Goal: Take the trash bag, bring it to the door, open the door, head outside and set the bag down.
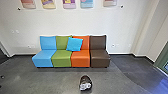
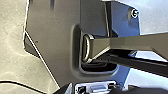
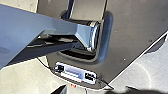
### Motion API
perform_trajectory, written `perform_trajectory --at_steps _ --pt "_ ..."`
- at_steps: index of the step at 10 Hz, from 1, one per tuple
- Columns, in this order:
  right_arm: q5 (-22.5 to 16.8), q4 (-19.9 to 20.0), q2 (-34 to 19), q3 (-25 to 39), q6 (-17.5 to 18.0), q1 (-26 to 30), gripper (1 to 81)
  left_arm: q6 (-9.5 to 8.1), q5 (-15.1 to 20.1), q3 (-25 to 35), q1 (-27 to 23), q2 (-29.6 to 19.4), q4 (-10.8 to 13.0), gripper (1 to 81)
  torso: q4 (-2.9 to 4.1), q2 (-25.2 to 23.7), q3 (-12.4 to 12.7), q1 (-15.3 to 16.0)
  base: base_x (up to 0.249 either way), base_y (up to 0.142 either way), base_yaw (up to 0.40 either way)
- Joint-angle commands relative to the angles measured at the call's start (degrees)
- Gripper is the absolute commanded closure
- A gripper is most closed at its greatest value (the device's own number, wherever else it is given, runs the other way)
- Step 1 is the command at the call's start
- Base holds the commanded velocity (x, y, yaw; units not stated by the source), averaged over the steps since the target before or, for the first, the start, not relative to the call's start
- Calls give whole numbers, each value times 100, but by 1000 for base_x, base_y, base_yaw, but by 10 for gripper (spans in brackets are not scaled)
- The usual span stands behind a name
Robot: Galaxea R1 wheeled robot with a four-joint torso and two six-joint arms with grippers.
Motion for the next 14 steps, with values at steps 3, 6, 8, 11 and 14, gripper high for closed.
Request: perform_trajectory --at_steps 3,6,8,11,14 --pt "-377 35 -44 16 4 189 10 -8 364 24 -171 -70 -418 10 0 0 0 3 112 0 0" --pt "-368 9 -53 16 -5 171 10 -8 355 33 -171 -61 -445 10 0 0 0 3 114 0 0" --pt "-368 9 -53 16 -22 154 10 -8 364 33 -171 -53 -445 10 0 0 0 3 116 0 0" --pt "-377 9 -53 25 -40 162 10 -8 364 33 -171 -61 -445 10 0 0 0 3 122 0 0" --pt "-377 9 -53 16 -40 163 10 -8 355 33 -171 -70 -445 10 0 0 0 3 124 0 0"
